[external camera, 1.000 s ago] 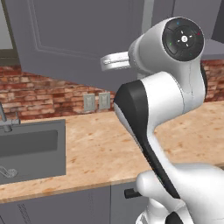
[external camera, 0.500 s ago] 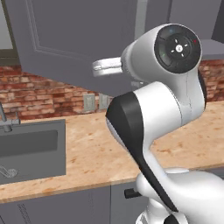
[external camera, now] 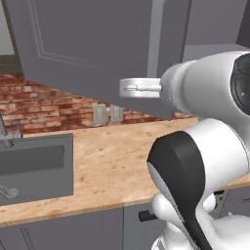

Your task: Open the cabinet, pick the kettle from the cabinet, and place it in the sink.

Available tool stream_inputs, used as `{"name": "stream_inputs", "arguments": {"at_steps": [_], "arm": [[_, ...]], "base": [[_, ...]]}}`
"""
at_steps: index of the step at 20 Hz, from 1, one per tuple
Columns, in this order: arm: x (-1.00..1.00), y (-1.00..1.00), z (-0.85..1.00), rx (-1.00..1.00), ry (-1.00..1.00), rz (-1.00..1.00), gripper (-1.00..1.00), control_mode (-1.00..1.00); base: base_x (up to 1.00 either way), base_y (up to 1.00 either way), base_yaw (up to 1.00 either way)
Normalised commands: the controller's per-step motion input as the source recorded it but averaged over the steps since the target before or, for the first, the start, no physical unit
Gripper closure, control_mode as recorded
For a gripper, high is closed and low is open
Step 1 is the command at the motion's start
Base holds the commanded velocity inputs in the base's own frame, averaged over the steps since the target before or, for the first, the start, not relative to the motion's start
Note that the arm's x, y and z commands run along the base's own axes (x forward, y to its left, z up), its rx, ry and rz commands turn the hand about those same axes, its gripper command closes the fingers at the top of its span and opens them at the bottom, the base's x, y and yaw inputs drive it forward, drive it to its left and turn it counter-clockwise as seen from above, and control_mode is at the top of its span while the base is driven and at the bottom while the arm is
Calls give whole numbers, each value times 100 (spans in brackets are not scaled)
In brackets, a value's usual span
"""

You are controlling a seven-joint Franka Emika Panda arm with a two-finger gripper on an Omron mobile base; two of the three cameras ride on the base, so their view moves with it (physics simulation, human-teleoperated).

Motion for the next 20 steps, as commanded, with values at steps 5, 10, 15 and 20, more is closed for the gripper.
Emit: {"name": "stream_inputs", "arguments": {"at_steps": [5,10,15,20], "arm": [[-34,-44,3,36,-2,3,-100,-100],[-23,-52,3,46,-4,11,-100,-100],[-1,-45,1,46,-2,9,-100,-100],[0,-41,12,29,1,3,-100,-100]], "base": [[0,0,0],[0,0,0],[0,0,0],[0,0,0]]}}
